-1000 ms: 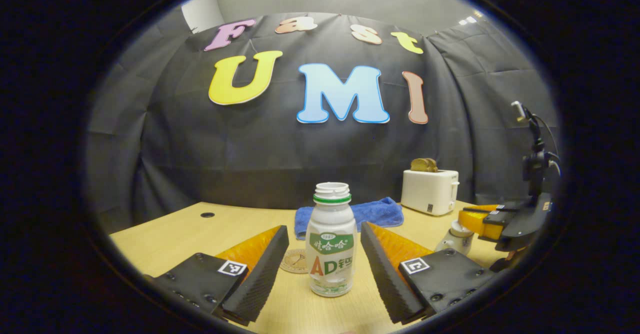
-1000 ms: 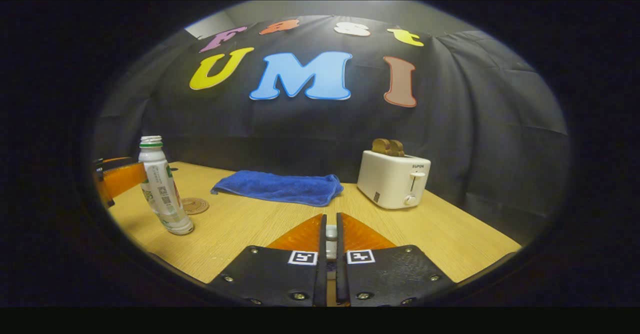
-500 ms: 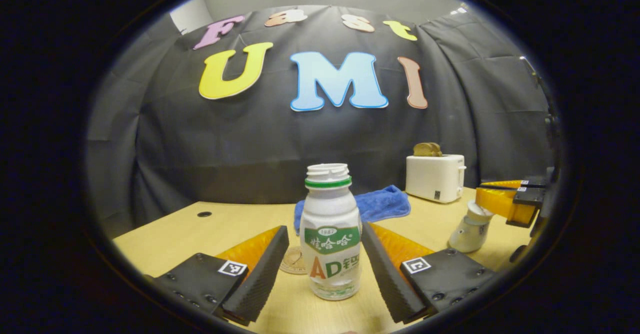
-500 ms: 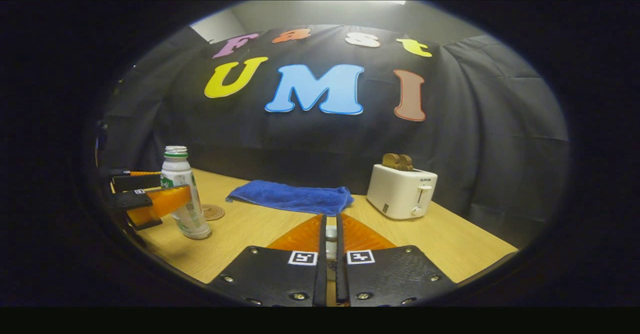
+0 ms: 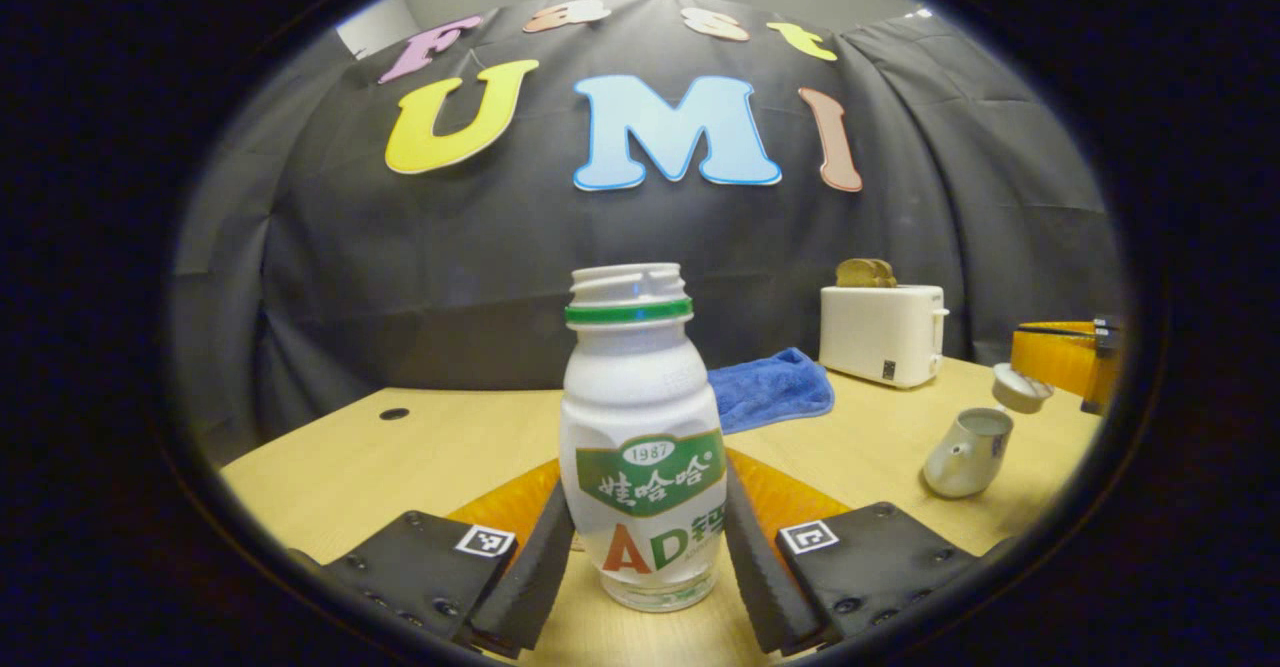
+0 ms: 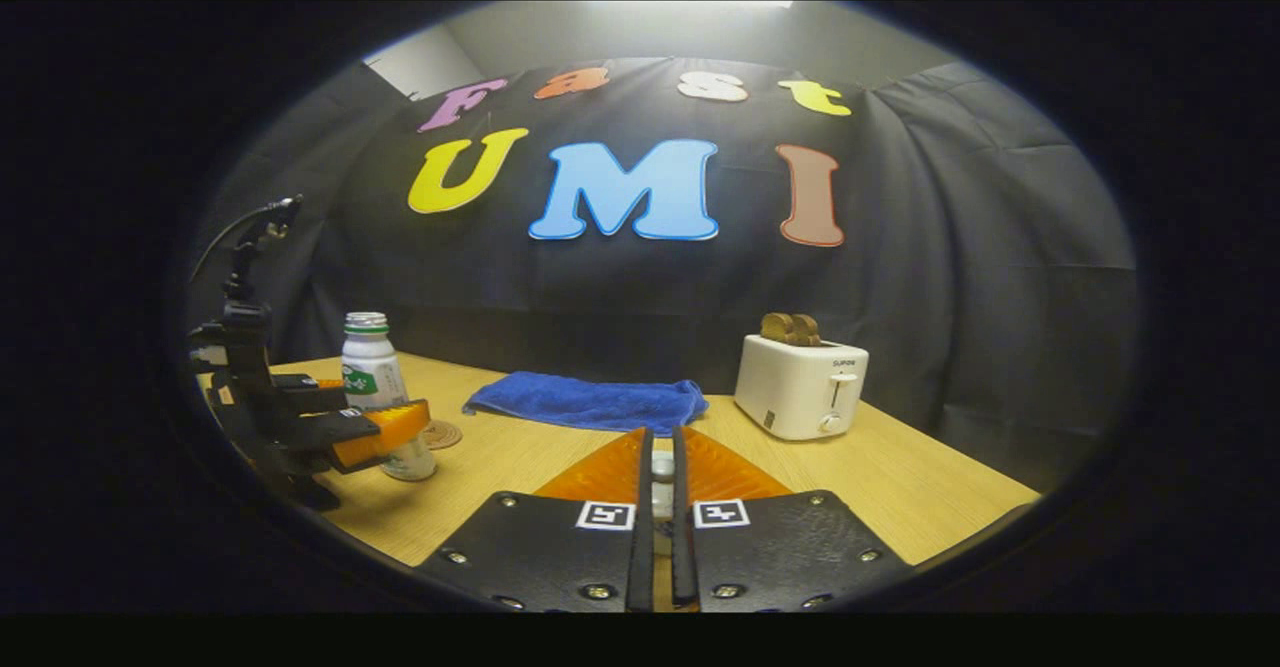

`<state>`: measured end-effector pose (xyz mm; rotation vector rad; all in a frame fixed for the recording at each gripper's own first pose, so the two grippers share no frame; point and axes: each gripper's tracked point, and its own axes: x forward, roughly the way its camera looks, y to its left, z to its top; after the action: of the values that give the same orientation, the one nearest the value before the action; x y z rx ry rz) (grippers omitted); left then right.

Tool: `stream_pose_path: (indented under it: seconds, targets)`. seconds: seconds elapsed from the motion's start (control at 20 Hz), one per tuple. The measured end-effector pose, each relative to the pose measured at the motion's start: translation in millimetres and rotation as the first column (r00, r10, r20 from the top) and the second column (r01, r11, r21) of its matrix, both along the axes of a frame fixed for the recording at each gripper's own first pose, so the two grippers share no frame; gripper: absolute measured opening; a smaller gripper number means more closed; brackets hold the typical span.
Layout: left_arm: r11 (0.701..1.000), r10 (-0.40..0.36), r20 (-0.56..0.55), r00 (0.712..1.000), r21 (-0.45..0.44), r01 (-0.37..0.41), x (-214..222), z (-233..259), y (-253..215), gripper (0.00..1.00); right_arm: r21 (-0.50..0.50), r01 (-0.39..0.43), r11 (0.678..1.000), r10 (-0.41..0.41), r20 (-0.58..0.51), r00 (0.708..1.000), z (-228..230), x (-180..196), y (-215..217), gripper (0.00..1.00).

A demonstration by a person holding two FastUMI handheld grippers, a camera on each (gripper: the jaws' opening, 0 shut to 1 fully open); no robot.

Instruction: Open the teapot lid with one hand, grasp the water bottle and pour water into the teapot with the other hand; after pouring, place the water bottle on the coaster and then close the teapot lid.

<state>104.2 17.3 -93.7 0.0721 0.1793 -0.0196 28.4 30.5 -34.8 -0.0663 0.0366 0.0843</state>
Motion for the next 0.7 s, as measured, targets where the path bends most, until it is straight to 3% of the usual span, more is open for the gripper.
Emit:
stream_pose_path:
  seconds: [0.1, 0.15, 0.25, 0.3, 0.4, 0.5, 0.55, 0.6, 0.65, 0.7]
  targets:
    - [1.0, -0.014, -0.007, 1.0, -0.015, 0.014, -4, 1, -5, 0.85, 0.006, 0.005, 1.0, -0.005, -0.002, 1.0, 0, -15, -6, 0.07]
    - [0.999, -0.025, -0.008, 1.0, -0.02, 0.025, -5, 2, -9, 0.74, 0.02, 0.005, 1.0, -0.005, -0.007, 1.0, 2, -24, -8, 0.07]
    - [0.999, -0.051, 0.004, 0.999, -0.006, 0.051, -8, 9, -18, 0.8, 0.047, 0.009, 0.999, -0.009, 0.002, 1.0, 4, -44, -14, 0.07]
    - [0.997, -0.069, 0.008, 0.998, 0.019, 0.069, -8, 11, -24, 0.84, 0.042, 0.02, 0.999, -0.02, 0.011, 1.0, 4, -54, -19, 0.07]
    - [0.991, -0.09, 0.014, 0.996, 0.096, 0.088, -8, 17, -34, 0.74, 0.049, 0.032, 0.998, -0.033, 0.014, 0.999, 3, -74, -27, 0.07]
    - [0.978, -0.117, 0.002, 0.993, 0.177, 0.115, -7, 16, -48, 0.78, 0.072, 0.033, 0.997, -0.033, -0.001, 0.999, 0, -95, -30, 0.07]
    - [0.966, -0.129, -0.006, 0.992, 0.224, 0.127, -6, 14, -54, 0.73, 0.089, 0.035, 0.995, -0.035, -0.003, 0.999, -1, -106, -32, 0.07]
    - [0.952, -0.133, -0.019, 0.991, 0.275, 0.133, -5, 12, -59, 0.74, 0.099, 0.03, 0.995, -0.03, -0.002, 1.0, -2, -117, -32, 0.0]
    - [0.939, -0.134, -0.024, 0.991, 0.317, 0.134, -5, 10, -63, 0.74, 0.095, 0.035, 0.995, -0.035, 0.004, 0.999, -3, -127, -33, 0.24]
    - [0.925, -0.139, -0.025, 0.99, 0.353, 0.139, -4, 10, -69, 0.73, 0.091, 0.046, 0.995, -0.047, 0.008, 0.999, -4, -135, -39, 0.07]
